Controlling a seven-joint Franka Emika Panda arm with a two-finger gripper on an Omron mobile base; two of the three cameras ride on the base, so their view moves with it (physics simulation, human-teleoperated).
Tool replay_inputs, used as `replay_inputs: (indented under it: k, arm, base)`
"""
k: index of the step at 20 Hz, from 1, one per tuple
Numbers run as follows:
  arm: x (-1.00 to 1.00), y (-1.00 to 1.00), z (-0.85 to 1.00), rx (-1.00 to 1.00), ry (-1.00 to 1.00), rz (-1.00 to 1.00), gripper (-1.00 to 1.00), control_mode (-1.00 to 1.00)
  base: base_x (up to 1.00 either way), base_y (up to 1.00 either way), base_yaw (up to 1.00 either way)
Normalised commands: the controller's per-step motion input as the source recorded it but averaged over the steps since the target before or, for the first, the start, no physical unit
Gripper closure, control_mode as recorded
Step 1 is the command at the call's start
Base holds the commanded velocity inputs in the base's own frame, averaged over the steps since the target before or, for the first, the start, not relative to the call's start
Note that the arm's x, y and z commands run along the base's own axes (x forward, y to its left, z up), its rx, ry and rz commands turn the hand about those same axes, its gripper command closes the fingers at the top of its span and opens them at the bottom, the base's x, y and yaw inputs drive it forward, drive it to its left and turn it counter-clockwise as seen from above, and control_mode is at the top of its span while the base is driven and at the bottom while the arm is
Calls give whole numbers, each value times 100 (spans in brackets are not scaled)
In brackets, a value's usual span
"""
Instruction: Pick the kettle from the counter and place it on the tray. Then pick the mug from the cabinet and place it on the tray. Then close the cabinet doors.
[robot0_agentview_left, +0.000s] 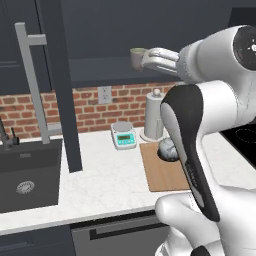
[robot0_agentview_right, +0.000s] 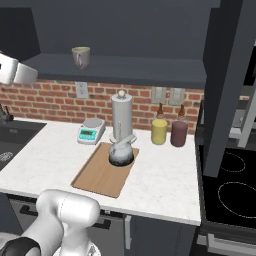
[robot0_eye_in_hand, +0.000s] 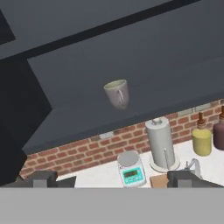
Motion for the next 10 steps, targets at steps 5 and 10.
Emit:
replay_inputs:
  k: [5, 10]
  arm:
    - [71, 5, 0, 0, -9, 4, -100, -100]
    - [63, -16, 0, -3, 3, 0, -100, -100]
  base:
    - [0, 0, 0]
    - [0, 0, 0]
